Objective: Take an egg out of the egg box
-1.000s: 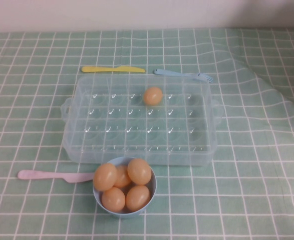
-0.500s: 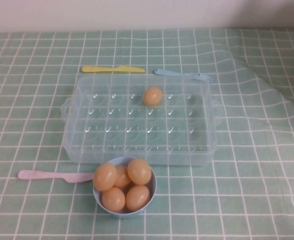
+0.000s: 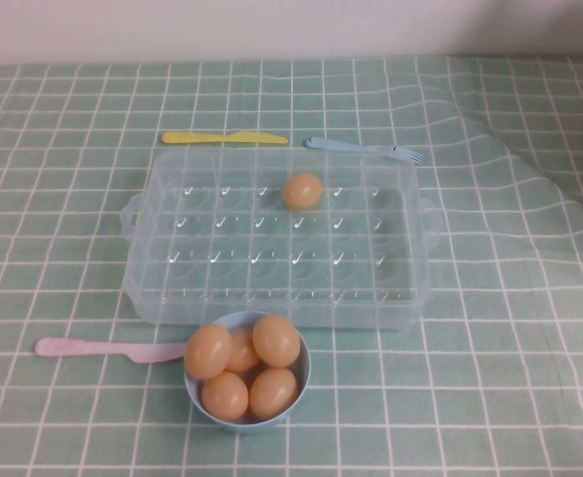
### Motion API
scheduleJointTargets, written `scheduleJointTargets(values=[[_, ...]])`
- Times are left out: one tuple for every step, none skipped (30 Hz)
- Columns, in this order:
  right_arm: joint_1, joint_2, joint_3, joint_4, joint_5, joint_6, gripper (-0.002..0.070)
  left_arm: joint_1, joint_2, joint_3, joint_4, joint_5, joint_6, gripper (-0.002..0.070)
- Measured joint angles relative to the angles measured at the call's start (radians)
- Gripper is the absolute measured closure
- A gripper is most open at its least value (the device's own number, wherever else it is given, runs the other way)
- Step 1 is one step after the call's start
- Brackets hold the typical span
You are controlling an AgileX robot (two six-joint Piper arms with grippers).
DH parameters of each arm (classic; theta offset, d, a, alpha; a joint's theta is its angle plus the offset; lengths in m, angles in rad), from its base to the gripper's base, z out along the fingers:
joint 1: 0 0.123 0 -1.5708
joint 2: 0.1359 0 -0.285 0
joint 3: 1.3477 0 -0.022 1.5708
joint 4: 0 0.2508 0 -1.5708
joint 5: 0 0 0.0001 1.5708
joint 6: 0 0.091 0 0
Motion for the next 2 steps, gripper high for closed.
scheduleJointTargets(values=[[0.0,0.0,0.0,0.0,0.0,0.0,0.0694,0.0,0.0,0.0,0.0,0.0,0.0,0.0678],[0.0,0.0,0.0,0.0,0.0,0.0,0.0694,0.0,0.0,0.0,0.0,0.0,0.0,0.0678]])
